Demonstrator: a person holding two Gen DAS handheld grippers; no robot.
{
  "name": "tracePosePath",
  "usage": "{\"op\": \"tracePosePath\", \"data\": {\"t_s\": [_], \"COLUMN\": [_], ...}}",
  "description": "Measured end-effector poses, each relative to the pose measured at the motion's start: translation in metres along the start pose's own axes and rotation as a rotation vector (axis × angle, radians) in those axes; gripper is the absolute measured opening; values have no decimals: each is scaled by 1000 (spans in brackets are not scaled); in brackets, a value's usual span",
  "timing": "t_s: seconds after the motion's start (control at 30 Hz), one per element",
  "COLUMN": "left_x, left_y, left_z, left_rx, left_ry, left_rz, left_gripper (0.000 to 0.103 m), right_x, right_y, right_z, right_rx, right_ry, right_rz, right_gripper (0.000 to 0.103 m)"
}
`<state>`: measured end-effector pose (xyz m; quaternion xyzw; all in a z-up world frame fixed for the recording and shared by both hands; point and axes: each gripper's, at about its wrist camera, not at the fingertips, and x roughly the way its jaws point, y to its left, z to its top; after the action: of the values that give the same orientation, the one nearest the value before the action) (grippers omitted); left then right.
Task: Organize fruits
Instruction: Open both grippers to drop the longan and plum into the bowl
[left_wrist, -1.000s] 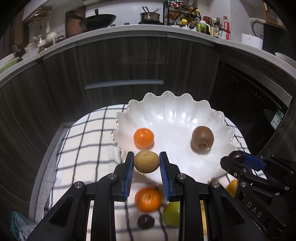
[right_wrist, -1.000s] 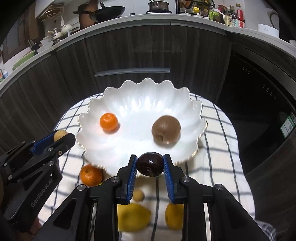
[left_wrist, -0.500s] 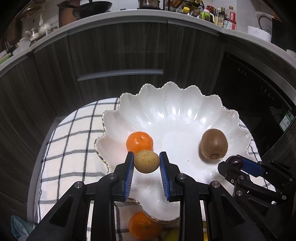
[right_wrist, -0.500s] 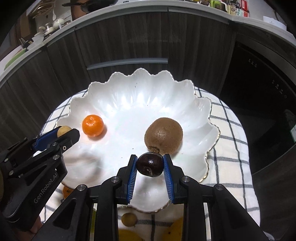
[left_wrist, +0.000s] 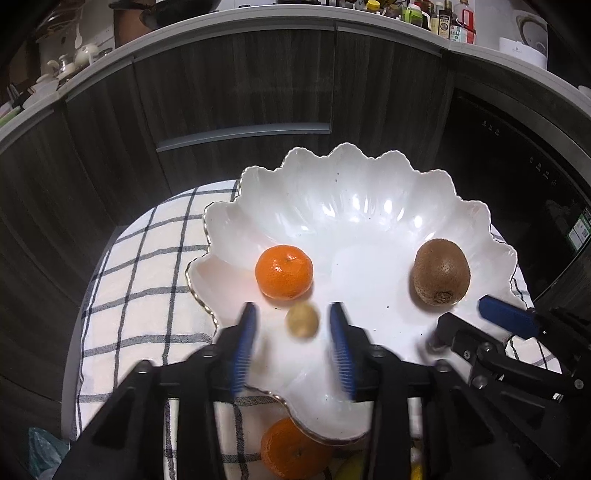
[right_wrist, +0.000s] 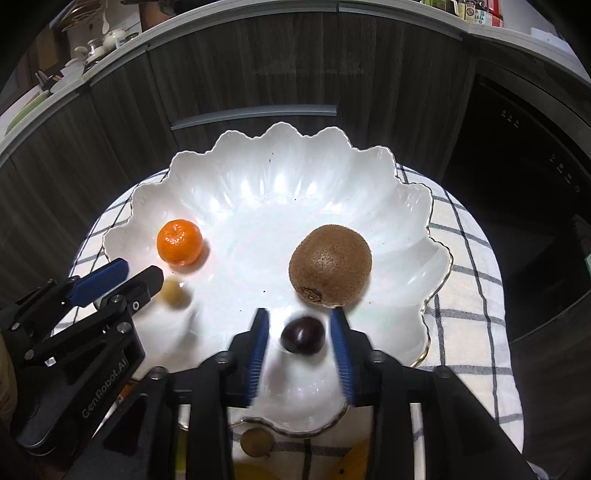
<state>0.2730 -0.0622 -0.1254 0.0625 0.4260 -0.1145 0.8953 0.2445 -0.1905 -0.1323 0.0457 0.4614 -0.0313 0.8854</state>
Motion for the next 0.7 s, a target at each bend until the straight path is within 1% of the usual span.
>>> {"op": "tracePosePath", "data": {"t_s": [0.03,0.13,0.17,0.23,0.3,0.37,0.47,0.6,0.7], "left_x": [-1,-7,-9,-14,-18,-23,-34,-48,-58], "left_y": [1,5,6,7,7,7,8,3,0], "left_z": [0,0,0,0,0,-1,-3,-8,-14], "left_rx": [-3,-18,-19,-15,-11,-3,-5,21,20], "left_ry": [-4,-24,-30,-41,-50,-59,-86,-113,-118], "left_rz": [8,23,28,52,63,73,67,102,106], "left_gripper": [54,62,63,70,71,71,71,71,71], "right_x": [-1,-5,-6,-10,-15,-19,-28,-48,-61], "right_y": [0,-2,-2,-3,-4,-5,-9,-11,-12], "right_z": [0,0,0,-1,-1,-2,-2,-9,-15], "right_rx": [-1,5,6,9,14,17,30,35,42], "right_ry": [-6,-15,-18,-29,-40,-50,-65,-111,-135], "right_rz": [-8,-22,-31,-48,-60,-73,-77,-103,-110], "right_gripper": [54,56,60,65,70,72,72,72,72]}}
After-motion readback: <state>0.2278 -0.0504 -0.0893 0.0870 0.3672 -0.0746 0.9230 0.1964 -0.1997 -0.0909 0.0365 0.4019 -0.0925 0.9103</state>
